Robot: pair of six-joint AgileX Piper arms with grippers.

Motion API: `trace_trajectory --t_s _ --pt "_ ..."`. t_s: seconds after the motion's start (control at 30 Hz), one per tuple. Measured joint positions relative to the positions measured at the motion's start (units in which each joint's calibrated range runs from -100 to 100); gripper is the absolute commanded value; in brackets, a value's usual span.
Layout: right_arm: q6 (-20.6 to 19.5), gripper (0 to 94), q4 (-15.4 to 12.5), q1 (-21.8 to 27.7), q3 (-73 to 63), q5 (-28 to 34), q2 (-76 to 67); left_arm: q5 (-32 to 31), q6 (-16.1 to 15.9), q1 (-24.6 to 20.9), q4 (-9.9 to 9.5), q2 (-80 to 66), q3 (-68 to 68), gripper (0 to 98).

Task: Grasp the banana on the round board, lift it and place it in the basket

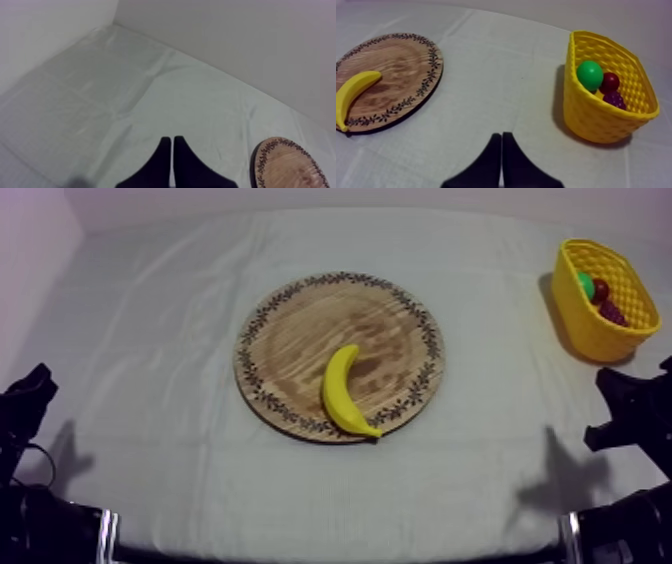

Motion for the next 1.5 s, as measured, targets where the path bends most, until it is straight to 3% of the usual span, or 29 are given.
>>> trace_trajectory --t_s 0.7,0.93,1.33,1.5 --pt "5.25 0.2 -0.31 -1.18 0.00 0.45 -2.31 0.00 0.00 0.00 0.00 0.00 0.00 0.1" --pt "4.98 0.2 0.02 -1.18 0.00 -1.04 -2.31 0.00 0.00 0.00 0.00 0.00 0.00 0.1" --pt "-3.56 0.2 9.25 -1.29 -4.34 -2.49 5.36 0.00 0.00 0.00 0.00 0.00 0.00 0.1" --pt "-6.60 0.2 10.59 -1.04 -9.93 0.41 10.98 0.00 0.00 0.00 0.00 0.00 0.00 0.1"
